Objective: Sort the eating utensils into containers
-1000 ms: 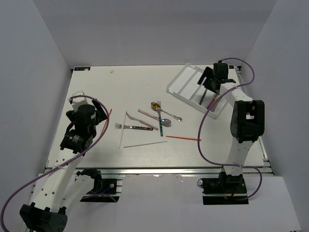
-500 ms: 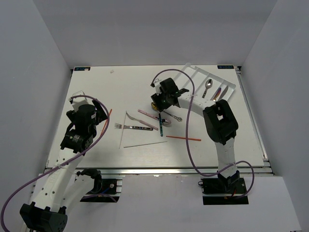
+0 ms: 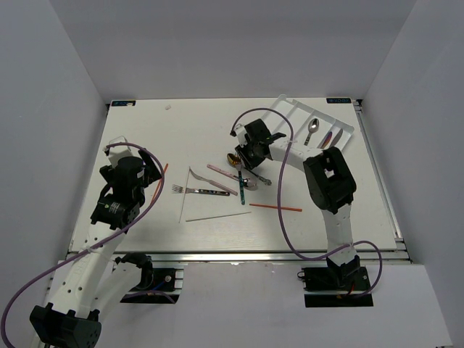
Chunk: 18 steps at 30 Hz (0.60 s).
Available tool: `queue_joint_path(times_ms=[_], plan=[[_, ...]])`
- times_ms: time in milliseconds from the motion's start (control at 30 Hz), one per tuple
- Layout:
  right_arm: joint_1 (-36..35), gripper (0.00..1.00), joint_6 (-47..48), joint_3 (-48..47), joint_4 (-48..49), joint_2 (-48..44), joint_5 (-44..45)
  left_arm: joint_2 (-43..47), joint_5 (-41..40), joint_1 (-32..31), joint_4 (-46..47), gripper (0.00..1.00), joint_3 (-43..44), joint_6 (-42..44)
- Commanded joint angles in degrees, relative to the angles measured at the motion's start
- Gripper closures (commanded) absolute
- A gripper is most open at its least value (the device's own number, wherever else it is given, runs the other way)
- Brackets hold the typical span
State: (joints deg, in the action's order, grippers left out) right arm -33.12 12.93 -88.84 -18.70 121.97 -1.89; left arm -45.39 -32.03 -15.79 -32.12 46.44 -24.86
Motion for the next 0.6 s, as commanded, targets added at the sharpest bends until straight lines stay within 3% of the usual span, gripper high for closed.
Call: queue_joint_path(times_ms=[0, 333, 567], plan=[[-0.36, 0.61, 2.01, 0.06, -1.69, 0.11, -2.15, 0.47, 0.65, 0.32, 0.65, 0.02, -0.29, 0.43], [-1.15, 0.67, 0.96, 0.42, -0.99, 1.34, 1.1, 0.39, 0.83, 0.32, 0.83, 0.02, -0.29, 0.43], [-1.33, 0.65, -3.26, 3.75, 4.1, -5.41, 0.41, 0.12, 1.09, 0.32, 0.74, 0.02, -0.29, 0.52]])
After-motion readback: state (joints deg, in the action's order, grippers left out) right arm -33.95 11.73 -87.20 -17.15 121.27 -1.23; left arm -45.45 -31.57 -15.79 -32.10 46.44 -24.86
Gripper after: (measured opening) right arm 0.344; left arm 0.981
